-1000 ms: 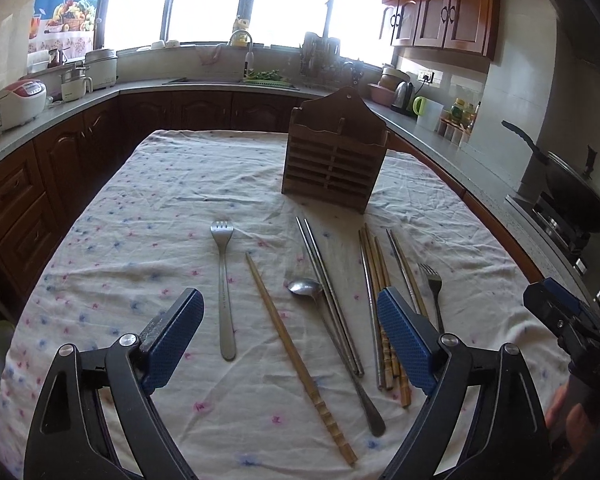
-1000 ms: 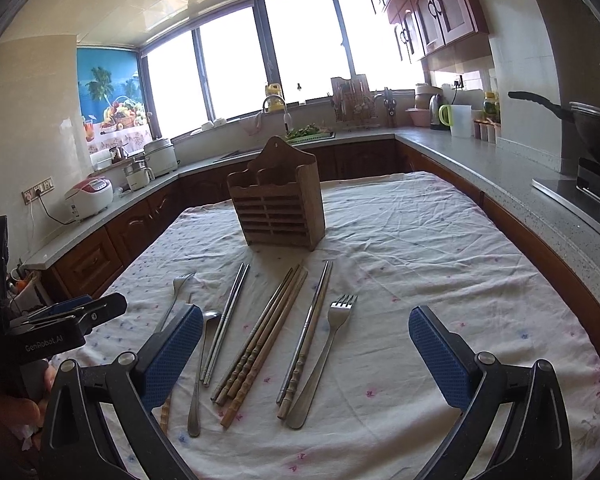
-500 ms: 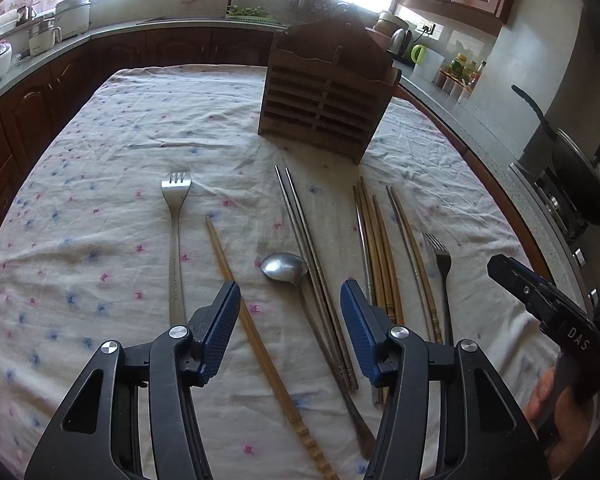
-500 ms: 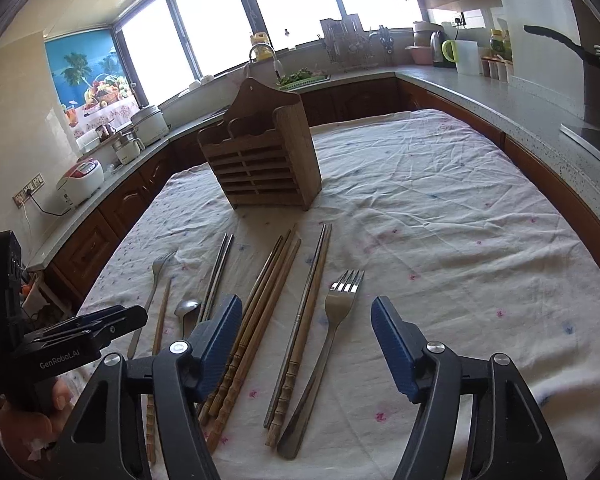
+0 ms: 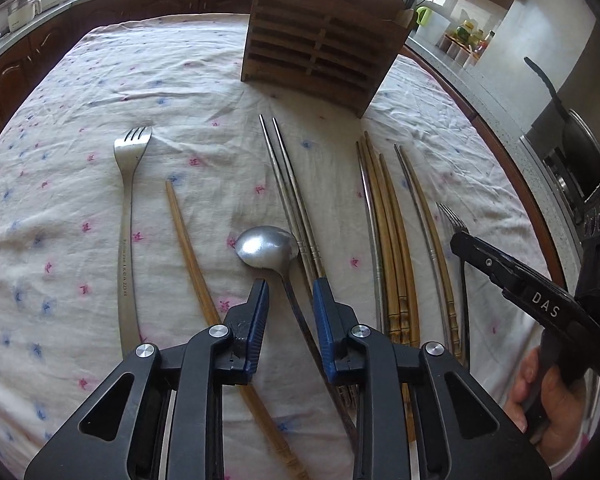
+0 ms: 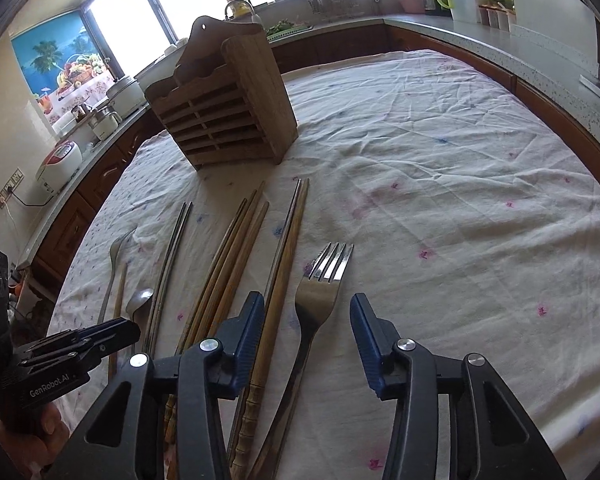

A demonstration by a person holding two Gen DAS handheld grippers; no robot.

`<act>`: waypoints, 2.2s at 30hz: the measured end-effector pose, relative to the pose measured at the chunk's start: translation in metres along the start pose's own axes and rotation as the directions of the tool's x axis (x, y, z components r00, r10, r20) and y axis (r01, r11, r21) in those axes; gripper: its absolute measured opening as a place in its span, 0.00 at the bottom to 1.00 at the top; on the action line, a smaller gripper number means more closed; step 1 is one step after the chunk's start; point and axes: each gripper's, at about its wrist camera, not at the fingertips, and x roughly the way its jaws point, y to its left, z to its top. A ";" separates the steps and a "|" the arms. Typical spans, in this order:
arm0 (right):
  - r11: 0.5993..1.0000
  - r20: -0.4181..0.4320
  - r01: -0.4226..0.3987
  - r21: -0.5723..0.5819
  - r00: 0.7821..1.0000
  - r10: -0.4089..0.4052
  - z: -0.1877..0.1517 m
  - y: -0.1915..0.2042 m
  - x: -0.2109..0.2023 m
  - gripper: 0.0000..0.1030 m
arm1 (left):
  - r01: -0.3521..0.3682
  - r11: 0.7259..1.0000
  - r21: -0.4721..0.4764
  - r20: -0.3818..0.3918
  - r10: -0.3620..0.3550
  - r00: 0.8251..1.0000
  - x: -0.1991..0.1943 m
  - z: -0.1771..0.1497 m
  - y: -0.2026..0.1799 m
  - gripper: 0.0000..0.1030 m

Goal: Organize utensils
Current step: 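Lower the left tool and close it on the steel spoon while the right tool grasps the fork, then carry spoon and fork to the wooden holder while both tools open to drop them in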

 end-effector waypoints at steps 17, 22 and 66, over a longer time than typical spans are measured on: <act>0.998 0.052 -0.051 -0.020 0.997 0.052 0.005 0.006 -0.019 0.03 | 0.054 0.999 -0.001 0.061 -0.054 0.997 -0.013 0.005 0.004 0.02; 0.998 0.091 -0.063 -0.025 0.994 0.065 0.007 0.012 -0.039 0.03 | 0.057 0.998 0.009 0.111 -0.058 0.992 -0.033 0.004 0.005 0.02; 0.988 0.451 -0.088 -0.125 0.882 0.136 0.130 0.067 -0.095 0.02 | 0.026 0.999 0.027 0.523 -0.036 0.851 -0.138 0.126 0.023 0.02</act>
